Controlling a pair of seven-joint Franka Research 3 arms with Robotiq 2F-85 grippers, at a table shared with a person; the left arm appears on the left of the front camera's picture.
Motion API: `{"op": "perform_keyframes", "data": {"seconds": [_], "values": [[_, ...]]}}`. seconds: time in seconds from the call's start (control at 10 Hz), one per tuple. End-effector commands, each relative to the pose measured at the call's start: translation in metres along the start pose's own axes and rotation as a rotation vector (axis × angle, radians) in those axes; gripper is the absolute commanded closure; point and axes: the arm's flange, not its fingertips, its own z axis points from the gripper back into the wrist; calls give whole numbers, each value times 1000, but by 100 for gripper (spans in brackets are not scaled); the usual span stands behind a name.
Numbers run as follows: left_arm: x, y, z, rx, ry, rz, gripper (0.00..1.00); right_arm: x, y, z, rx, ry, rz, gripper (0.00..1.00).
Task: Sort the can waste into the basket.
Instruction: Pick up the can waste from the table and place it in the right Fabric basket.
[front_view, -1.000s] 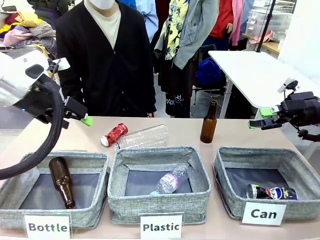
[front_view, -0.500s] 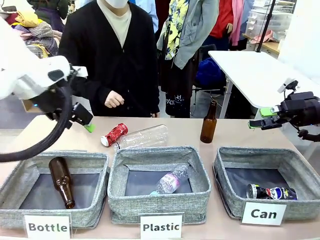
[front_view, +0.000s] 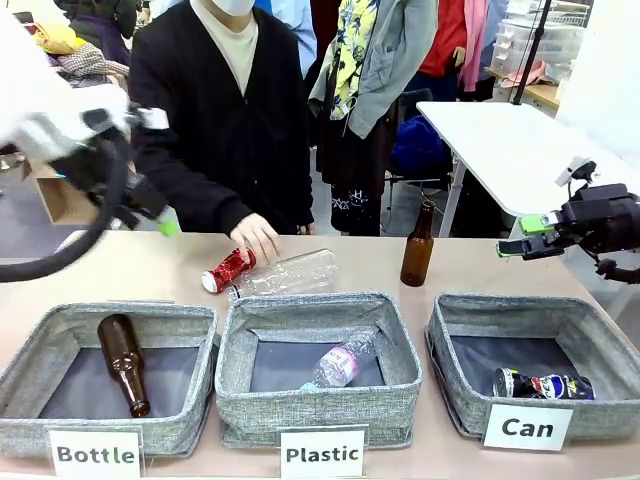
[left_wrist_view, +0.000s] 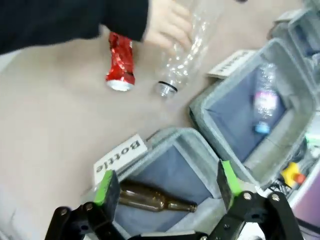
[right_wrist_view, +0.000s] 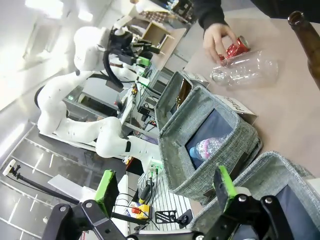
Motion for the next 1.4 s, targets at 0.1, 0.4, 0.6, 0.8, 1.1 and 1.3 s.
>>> {"op": "perform_keyframes", "data": {"seconds": [0.1, 0.4, 0.6, 0.8, 1.1, 1.3], "values": [[-97, 47, 80, -94, -157, 137, 0, 0, 2, 1, -6, 11, 21, 0], [-173, 110, 113, -256, -334, 315, 0, 0, 2, 1, -6, 11, 21, 0], [-219, 137, 115, -352, -443, 370, 0, 0, 2, 1, -6, 11, 21, 0], [-213, 144, 110, -361, -416, 360, 0, 0, 2, 1, -6, 11, 21, 0], [-158, 132, 103, -315, -373, 306, 0, 0, 2, 1, -6, 11, 21, 0], [-104, 121, 89, -302, -263, 211, 0, 0, 2, 1, -6, 11, 21, 0]]}}
